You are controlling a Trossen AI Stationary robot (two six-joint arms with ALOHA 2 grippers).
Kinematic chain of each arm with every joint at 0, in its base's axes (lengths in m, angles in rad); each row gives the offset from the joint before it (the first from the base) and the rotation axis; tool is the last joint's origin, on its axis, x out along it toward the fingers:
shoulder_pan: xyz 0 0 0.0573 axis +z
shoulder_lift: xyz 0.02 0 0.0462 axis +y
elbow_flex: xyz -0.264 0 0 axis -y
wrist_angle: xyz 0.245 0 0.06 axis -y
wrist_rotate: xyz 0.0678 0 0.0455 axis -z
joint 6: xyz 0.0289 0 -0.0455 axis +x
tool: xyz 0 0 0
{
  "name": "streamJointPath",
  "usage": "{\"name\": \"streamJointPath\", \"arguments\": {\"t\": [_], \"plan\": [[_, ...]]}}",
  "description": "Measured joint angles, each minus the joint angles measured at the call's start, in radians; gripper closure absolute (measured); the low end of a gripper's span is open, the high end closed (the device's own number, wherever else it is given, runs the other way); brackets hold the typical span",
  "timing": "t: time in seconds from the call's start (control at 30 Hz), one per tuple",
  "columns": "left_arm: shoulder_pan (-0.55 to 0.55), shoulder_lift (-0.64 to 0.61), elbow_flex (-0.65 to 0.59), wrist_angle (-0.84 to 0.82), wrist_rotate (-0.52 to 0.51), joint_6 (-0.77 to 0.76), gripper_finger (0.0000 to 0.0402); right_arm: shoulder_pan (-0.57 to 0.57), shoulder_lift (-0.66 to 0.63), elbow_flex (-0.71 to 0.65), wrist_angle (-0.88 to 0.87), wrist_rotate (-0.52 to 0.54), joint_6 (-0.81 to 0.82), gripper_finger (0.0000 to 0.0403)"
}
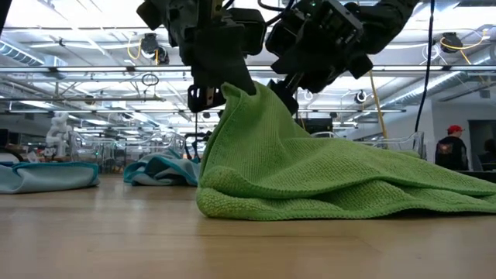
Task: Sort microfiber towel by color & place in baskets
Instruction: Fold the green towel
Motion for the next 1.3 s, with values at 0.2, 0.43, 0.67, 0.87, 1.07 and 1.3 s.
{"name": "streamJointPath", "arguments": {"t": [0.2, 0.43, 0.67, 0.87, 1.07, 1.3], "plan": [[-0.013, 0.000, 0.000, 0.006, 0.000, -0.012, 0.0397, 0.032, 0.000, 0.000, 0.013, 0.080, -0.026, 0.0086], [-0.018, 0.000, 0.000, 0.002, -0.017, -0.015, 0.0398, 0.037, 0.073, 0.022, 0.047, 0.041, 0.004, 0.0086], [-0.018, 0.000, 0.000, -0.005, -0.027, -0.015, 0.0397, 0.064, 0.100, 0.032, 0.072, -0.009, 0.032, 0.0088], [-0.018, 0.000, 0.000, -0.010, -0.034, -0.004, 0.0394, 0.083, 0.099, 0.034, 0.071, -0.009, 0.060, 0.0107], [-0.018, 0.000, 0.000, -0.011, -0.033, 0.011, 0.0398, 0.096, 0.099, 0.034, 0.070, 0.001, 0.061, 0.0182], [-0.017, 0.000, 0.000, -0.011, -0.034, 0.009, 0.0396, 0.098, 0.099, 0.034, 0.069, 0.047, 0.047, 0.0269]]}}
